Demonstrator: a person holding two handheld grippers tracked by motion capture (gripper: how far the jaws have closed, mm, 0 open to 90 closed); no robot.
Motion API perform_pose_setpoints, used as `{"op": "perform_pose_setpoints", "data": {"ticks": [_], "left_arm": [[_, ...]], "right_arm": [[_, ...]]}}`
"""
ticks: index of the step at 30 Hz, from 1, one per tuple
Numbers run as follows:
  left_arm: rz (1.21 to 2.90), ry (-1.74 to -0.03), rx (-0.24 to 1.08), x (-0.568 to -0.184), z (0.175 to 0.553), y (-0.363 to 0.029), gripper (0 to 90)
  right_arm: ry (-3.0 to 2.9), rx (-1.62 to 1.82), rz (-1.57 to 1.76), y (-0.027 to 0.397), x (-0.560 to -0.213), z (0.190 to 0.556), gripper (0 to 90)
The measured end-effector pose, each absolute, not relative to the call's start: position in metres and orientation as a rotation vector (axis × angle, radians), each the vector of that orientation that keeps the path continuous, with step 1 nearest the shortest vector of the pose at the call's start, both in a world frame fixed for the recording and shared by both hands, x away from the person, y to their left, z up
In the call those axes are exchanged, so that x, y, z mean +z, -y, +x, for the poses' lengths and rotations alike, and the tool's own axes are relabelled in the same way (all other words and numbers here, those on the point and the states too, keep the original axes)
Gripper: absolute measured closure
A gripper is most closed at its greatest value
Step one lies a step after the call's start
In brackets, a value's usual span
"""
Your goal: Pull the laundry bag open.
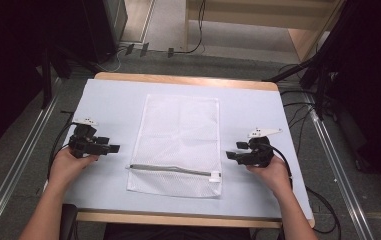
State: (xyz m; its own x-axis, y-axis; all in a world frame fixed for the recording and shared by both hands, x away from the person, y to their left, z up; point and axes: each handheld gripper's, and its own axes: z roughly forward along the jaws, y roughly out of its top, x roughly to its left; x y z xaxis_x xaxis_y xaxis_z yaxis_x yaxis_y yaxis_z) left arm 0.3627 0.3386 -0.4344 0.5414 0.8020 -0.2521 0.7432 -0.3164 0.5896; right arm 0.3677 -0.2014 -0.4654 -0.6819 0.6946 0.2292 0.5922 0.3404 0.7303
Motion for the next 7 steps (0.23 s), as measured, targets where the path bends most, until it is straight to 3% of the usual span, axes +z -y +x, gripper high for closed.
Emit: {"op": "perform_pose_setpoints", "data": {"ticks": [7], "left_arm": [[2.114,-1.254,0.148,-0.4363,0.3646,-0.3405,28.2]], "right_arm": [[-2.458,1.251,1.210,0.2024,-0.4671,0.3686,33.3]]}}
